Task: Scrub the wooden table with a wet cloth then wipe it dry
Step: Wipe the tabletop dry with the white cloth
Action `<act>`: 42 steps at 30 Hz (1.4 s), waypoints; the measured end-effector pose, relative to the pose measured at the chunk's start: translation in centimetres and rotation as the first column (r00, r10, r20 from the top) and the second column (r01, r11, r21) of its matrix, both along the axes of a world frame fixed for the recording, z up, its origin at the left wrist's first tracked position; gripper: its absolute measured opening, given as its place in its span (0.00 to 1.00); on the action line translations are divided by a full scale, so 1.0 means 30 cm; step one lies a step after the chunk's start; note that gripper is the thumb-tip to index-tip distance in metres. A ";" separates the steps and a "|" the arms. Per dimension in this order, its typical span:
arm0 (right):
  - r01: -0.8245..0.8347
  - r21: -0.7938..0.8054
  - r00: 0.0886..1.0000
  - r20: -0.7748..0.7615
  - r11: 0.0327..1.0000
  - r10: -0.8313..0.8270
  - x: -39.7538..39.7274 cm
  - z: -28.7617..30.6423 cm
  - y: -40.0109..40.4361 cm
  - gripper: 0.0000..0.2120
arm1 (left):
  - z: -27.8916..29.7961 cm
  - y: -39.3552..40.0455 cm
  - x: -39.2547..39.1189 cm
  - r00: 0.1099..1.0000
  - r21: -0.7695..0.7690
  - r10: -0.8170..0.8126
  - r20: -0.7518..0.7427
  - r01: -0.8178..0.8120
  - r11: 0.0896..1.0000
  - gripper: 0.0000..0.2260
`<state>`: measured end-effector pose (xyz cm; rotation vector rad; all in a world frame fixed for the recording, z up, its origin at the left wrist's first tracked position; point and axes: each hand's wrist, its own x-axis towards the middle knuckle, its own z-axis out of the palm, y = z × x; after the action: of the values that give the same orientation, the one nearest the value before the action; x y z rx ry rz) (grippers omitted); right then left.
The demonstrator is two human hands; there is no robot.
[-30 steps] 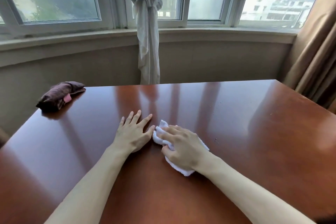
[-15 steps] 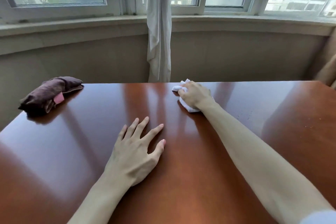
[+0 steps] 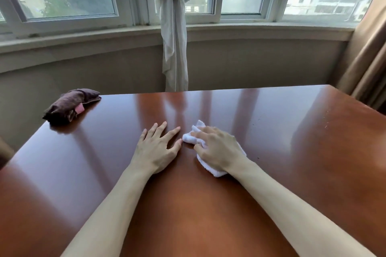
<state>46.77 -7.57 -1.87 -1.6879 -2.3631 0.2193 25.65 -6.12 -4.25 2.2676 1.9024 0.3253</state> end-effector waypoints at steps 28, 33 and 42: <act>0.071 -0.037 0.997 0.004 0.997 -0.071 0.008 0.000 0.173 0.24 | 0.019 0.008 0.009 0.996 -0.047 -0.005 -0.086 0.001 0.999 0.25; -0.164 0.030 0.986 -0.029 0.986 0.165 -0.024 0.006 -0.350 0.27 | 0.084 -0.084 0.051 0.993 -0.082 -0.049 -0.106 0.040 0.996 0.24; 0.175 0.023 0.981 -0.083 0.984 -0.173 -0.080 0.043 -0.348 0.21 | 0.088 -0.574 -0.101 0.999 -0.088 0.005 -0.053 -0.010 0.996 0.27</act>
<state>44.38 -18.00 -0.59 -1.8229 -2.1364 0.2162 22.61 -23.33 -1.62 2.2340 1.9109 0.1794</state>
